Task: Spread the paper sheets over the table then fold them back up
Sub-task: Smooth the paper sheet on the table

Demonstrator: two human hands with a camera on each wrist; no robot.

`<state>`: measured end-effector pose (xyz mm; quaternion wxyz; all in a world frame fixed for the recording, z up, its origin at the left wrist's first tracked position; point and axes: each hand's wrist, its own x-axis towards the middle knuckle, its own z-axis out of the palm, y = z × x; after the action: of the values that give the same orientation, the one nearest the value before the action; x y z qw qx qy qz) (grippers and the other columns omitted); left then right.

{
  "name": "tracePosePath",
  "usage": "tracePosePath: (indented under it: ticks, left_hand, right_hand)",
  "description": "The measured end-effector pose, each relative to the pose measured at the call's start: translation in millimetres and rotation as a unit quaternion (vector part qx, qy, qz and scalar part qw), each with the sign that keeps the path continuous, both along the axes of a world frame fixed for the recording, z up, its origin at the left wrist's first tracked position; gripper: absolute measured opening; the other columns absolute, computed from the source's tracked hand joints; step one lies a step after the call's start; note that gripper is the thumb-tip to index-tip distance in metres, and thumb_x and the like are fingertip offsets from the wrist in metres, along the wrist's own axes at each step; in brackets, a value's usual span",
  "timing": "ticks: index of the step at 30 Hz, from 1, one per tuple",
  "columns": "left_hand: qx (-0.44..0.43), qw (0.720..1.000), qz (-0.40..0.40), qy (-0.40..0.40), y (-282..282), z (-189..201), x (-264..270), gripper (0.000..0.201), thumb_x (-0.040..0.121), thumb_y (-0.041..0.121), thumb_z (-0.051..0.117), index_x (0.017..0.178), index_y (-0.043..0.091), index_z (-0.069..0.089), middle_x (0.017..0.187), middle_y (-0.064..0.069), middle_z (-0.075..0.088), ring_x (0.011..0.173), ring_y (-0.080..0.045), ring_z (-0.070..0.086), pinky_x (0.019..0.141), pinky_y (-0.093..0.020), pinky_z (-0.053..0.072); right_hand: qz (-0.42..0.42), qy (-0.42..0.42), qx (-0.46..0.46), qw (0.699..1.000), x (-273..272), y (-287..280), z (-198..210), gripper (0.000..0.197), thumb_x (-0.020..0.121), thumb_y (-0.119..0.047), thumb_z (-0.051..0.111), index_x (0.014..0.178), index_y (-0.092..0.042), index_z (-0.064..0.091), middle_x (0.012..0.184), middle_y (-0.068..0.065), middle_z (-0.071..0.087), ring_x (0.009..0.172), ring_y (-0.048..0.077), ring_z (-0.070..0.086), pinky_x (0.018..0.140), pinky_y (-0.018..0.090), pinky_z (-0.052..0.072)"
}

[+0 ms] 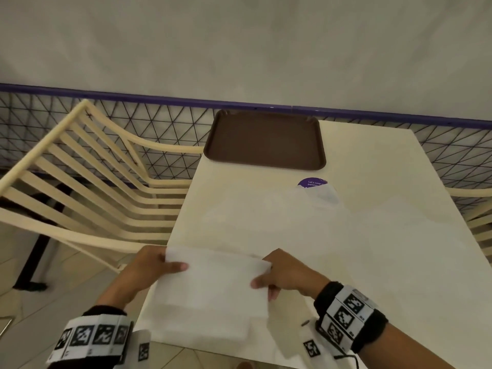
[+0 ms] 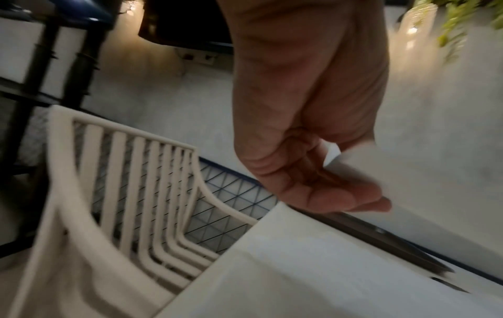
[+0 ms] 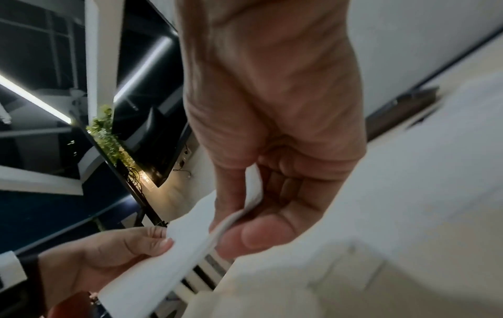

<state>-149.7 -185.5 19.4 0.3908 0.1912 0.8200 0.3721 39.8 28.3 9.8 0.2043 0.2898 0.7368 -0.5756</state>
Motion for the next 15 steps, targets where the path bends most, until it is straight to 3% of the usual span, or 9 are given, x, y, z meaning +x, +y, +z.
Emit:
tracePosePath:
  ticks: [3, 6, 8, 10, 13, 15]
  left_hand:
    - [-0.046, 0.999, 0.017, 0.011, -23, -16, -6, 0.017, 0.070, 0.022, 0.079, 0.084, 0.014, 0.073, 0.081, -0.001, 0.074, 0.078, -0.018, 0.070, 0.068, -0.029, 0.054]
    - [-0.089, 0.995, 0.019, 0.047, -32, -33, -8, 0.011, 0.070, 0.021, 0.080, 0.069, 0.018, 0.070, 0.067, 0.007, 0.069, 0.070, -0.015, 0.065, 0.057, -0.020, 0.044]
    - [-0.105, 0.992, 0.006, 0.065, -32, -41, -5, 0.025, 0.069, 0.018, 0.081, 0.054, 0.022, 0.062, 0.047, 0.012, 0.058, 0.058, -0.011, 0.057, 0.051, -0.019, 0.038]
    - [-0.129, 0.988, 0.008, 0.080, -30, -49, -3, 0.040, 0.070, 0.016, 0.080, 0.046, 0.022, 0.049, 0.040, 0.011, 0.047, 0.050, -0.008, 0.046, 0.048, -0.019, 0.031]
    - [-0.155, 0.982, 0.001, 0.111, -29, -59, -2, 0.049, 0.070, 0.020, 0.080, 0.047, 0.017, 0.036, 0.048, 0.007, 0.040, 0.048, -0.010, 0.037, 0.048, -0.022, 0.026]
    - [-0.183, 0.976, -0.005, 0.119, -29, -62, -1, 0.048, 0.070, 0.025, 0.079, 0.054, 0.015, 0.035, 0.054, 0.004, 0.041, 0.051, -0.012, 0.037, 0.050, -0.023, 0.028]
  right_hand:
    - [0.015, -0.043, -0.050, 0.998, -11, -24, -18, 0.037, 0.079, -0.016, 0.074, 0.104, 0.008, 0.061, 0.069, 0.011, 0.064, 0.043, 0.008, 0.059, 0.047, 0.019, 0.051]
    - [0.045, -0.096, -0.027, 0.994, -17, -40, -36, 0.035, 0.081, -0.020, 0.072, 0.094, 0.011, 0.062, 0.055, 0.003, 0.062, 0.038, 0.005, 0.056, 0.047, 0.020, 0.051]
    - [0.055, -0.122, 0.012, 0.991, -17, -48, -44, 0.032, 0.081, -0.021, 0.072, 0.092, 0.007, 0.060, 0.048, -0.002, 0.060, 0.034, 0.003, 0.052, 0.047, 0.021, 0.049]
    - [0.042, -0.128, 0.054, 0.989, -17, -53, -49, 0.040, 0.080, -0.023, 0.073, 0.103, 0.006, 0.058, 0.052, 0.000, 0.058, 0.033, 0.005, 0.049, 0.045, 0.021, 0.047]
    - [0.064, -0.099, 0.152, 0.981, -15, -54, -51, 0.029, 0.075, -0.032, 0.075, 0.085, -0.007, 0.064, 0.054, -0.002, 0.055, 0.044, 0.014, 0.052, 0.053, 0.026, 0.049]
    - [0.097, -0.098, 0.209, 0.968, -14, -53, -52, 0.033, 0.073, -0.039, 0.075, 0.070, -0.016, 0.052, 0.061, -0.003, 0.053, 0.060, 0.018, 0.057, 0.065, 0.028, 0.051]
